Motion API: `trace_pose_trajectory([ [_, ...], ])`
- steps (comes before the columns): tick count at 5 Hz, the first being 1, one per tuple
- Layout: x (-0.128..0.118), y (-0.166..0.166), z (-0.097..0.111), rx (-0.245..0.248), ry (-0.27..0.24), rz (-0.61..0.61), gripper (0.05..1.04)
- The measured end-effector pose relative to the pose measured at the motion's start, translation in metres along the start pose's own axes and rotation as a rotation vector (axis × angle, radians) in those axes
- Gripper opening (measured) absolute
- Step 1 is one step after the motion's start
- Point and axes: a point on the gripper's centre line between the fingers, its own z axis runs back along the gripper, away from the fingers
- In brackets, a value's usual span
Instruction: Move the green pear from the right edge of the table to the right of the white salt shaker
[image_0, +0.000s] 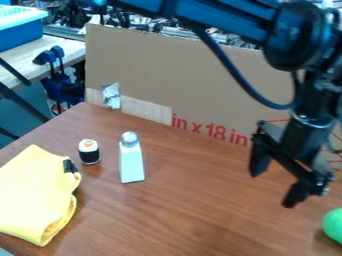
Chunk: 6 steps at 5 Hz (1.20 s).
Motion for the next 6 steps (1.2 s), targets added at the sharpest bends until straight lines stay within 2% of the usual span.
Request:
trace_pose_trajectory([
  [1, 0.02, -0.026, 0.001, -0.011, -0.044, 0.077, 1.011],
  [2, 0.028, -0.045, 0.008, -0.037, -0.099, 0.231, 1.011],
  [3, 0.037, -0.061, 0.01, -0.111, -0.151, 0.44, 1.011],
  [4, 0.032, -0.066, -0.003, -0.099, -0.094, 0.509, 1.011],
  [5, 0.038, -0.067, -0.007, -0.029, -0.048, 0.538, 1.011],
  [6, 0.044, -0.072, -0.013, -0.016, -0.021, 0.536, 1.011],
])
